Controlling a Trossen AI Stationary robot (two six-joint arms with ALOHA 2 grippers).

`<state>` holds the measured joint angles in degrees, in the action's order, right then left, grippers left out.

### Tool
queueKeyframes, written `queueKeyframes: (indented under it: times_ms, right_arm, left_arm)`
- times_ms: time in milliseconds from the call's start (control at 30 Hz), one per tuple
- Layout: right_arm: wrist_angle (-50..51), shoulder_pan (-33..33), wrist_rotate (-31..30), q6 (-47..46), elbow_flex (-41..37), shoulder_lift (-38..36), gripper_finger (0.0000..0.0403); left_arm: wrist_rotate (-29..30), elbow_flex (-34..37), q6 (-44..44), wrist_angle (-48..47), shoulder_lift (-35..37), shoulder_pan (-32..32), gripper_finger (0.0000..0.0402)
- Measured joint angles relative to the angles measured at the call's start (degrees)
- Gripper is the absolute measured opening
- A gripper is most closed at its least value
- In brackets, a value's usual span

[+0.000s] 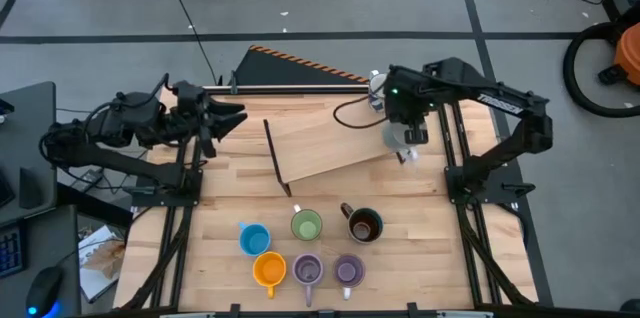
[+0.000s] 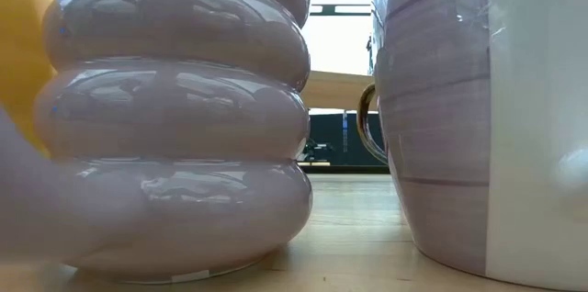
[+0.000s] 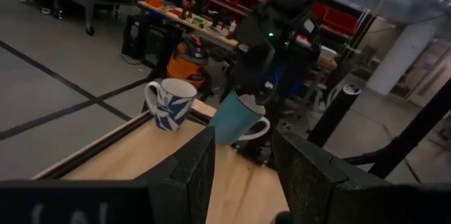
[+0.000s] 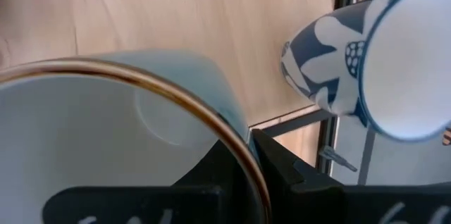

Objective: Place coffee mugs
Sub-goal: Put the light blue mug on the shelf

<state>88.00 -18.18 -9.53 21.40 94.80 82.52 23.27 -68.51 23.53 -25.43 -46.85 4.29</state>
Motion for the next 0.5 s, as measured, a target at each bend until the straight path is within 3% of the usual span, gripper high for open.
queueKeyframes:
  times_ms: [500]
  right_arm:
    - [-2.42, -7.24, 0.94, 7.7, -0.04, 3.85, 0.0046]
  left_arm:
    - [0.02, -0.07, -0.15, -1.18, -0.4, 0.0, 0.0151]
